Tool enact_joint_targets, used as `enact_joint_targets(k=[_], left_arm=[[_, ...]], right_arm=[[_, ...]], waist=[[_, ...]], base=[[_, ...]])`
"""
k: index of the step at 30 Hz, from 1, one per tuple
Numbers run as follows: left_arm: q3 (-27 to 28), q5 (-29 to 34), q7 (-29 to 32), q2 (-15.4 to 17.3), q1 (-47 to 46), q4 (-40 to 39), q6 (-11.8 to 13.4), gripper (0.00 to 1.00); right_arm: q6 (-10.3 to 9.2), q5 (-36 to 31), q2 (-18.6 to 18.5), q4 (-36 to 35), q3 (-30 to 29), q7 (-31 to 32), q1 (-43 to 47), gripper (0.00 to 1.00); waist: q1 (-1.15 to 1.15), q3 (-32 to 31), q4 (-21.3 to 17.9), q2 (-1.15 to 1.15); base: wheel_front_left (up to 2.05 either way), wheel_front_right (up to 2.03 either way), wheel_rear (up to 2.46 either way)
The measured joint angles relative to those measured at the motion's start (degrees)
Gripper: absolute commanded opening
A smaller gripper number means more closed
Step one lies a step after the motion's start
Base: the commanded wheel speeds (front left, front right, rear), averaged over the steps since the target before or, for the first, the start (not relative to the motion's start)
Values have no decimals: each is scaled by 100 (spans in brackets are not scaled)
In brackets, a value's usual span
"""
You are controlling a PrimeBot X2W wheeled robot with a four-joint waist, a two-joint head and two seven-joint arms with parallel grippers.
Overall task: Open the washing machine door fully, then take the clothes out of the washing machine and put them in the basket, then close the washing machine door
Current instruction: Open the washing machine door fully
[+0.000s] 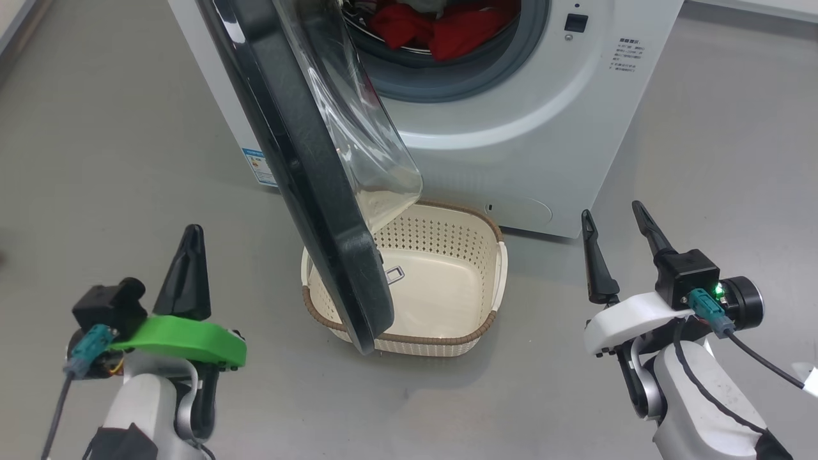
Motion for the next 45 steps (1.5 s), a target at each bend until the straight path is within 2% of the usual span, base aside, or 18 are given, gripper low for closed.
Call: enact_joint_targets(k=[7,11,12,18,23,29,34,39,45], left_arm=[[381,-99,-1,4,-223,-959,0,0],[292,-140,-21,4,-610,-1771,0,0],[183,-167,-32,4,-738,-2150,0,0],[-376,-281,-34,7,-1031,-3240,0,0],[-1234,-411,-36,15,-1195,-3971,0,0],[-2673,-511,-51,40,-1138,-4138,0,0],[-3666,-511,-49,130,-782,-3823,0,0],[-4172,-514,-49,383,-510,-3502,0,0],[-4210,-546,-48,502,-268,-3031,0,0]], right_arm=[[0,-74,27,1,-48,0,9,100],[0,-99,53,2,-71,0,15,100],[0,-127,79,2,-80,0,18,100],[0,-172,146,1,-97,0,71,100],[0,-181,154,2,-126,0,93,100],[1,-196,164,11,-152,0,95,100],[3,-224,174,18,-176,0,97,100],[5,-234,179,26,-209,0,98,100],[7,-258,183,41,-242,0,99,100]], waist=[[0,-2,-8,0],[0,6,-15,0],[0,10,-19,0],[0,16,-39,0],[0,19,-58,0],[0,15,-73,0],[0,15,-72,0],[0,17,-59,0],[0,20,-36,0]], base=[[0,0,0],[0,0,0],[0,0,0],[0,0,0],[0,0,0],[0,0,0],[0,0,0],[0,0,0],[0,0,0]])
